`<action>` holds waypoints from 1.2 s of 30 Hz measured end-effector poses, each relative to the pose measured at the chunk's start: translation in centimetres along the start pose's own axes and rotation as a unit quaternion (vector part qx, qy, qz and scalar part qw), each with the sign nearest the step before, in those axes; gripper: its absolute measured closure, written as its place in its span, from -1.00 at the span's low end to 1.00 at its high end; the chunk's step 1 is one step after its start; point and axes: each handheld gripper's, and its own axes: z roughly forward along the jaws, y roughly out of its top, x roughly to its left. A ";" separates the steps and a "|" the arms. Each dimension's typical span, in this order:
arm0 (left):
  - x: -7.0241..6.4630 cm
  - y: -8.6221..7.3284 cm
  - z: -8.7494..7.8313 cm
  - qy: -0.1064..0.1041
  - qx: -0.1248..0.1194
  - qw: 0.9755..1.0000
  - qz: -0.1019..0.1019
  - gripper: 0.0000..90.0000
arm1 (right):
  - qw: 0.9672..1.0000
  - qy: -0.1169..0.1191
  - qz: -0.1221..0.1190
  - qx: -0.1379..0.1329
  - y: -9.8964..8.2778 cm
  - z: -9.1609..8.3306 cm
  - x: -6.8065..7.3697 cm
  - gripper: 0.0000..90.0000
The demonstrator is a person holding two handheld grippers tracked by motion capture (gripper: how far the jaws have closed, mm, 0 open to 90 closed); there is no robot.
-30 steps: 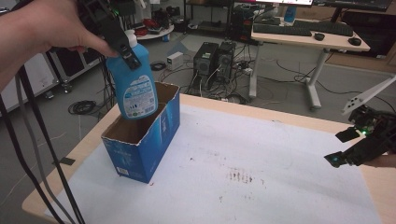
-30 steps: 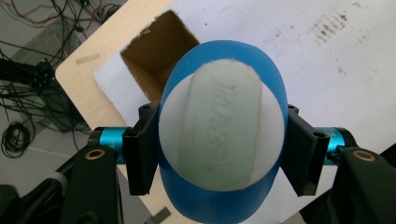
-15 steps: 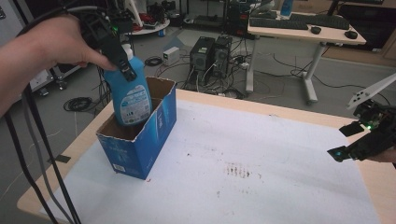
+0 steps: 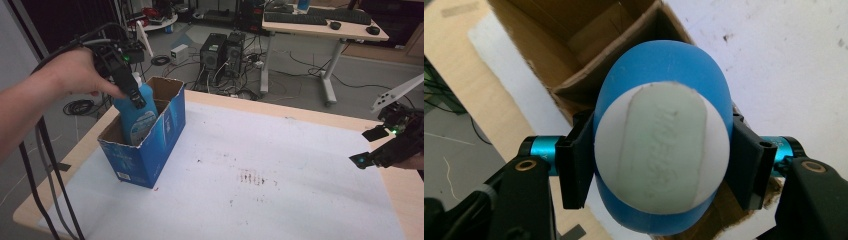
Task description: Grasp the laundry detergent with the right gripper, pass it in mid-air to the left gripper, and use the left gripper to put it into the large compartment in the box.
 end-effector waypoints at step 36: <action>0.0 -0.9 5.5 -0.011 0.045 0.999 0.024 -0.16 | 1.000 0.002 -0.005 0.012 0.1 0.7 0.1 -0.71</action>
